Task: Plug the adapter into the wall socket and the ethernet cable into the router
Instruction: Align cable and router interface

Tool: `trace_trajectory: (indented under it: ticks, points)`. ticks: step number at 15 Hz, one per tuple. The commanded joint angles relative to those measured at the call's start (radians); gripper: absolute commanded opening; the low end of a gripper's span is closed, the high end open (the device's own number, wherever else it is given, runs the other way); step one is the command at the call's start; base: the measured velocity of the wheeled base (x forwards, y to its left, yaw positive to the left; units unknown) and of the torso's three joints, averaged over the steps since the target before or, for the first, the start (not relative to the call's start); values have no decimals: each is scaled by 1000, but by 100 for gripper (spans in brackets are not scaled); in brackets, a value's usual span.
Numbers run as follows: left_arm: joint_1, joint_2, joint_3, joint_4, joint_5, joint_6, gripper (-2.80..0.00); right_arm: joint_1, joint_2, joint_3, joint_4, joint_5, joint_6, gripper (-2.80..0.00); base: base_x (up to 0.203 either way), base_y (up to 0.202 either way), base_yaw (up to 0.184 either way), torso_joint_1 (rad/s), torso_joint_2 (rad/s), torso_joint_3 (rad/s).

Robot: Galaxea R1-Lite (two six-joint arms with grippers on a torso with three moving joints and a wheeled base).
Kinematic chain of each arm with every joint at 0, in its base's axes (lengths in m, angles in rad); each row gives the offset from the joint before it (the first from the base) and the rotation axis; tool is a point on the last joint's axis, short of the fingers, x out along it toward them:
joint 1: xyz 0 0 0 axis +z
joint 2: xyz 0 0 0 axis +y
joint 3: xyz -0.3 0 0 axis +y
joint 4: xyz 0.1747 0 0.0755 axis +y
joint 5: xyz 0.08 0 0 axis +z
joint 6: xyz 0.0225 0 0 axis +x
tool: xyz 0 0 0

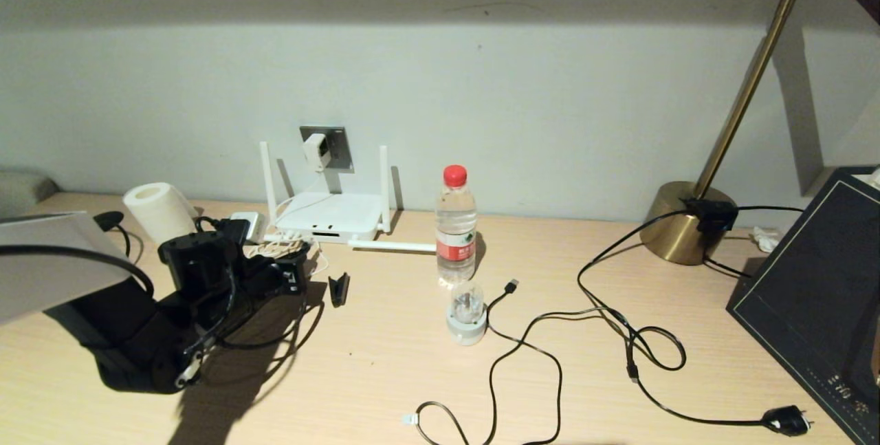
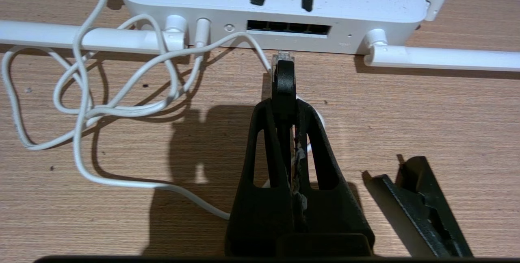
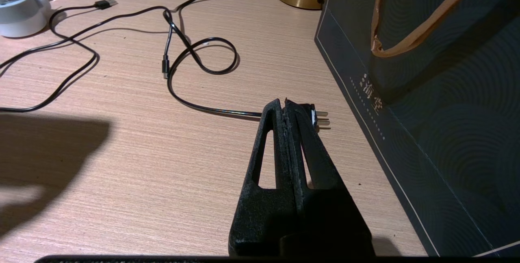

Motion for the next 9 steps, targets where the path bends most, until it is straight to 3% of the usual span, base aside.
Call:
trace_trajectory:
  ticks: [1, 9]
  points:
    - [4, 1, -2, -8, -7, 0, -280, 0, 1, -1, 0, 0, -1, -280, 0, 0, 0, 0, 0, 0]
    - [10, 13, 5, -11, -13, -2, -280, 0, 1, -1, 0, 0, -1, -280, 0, 0, 0, 0, 0, 0]
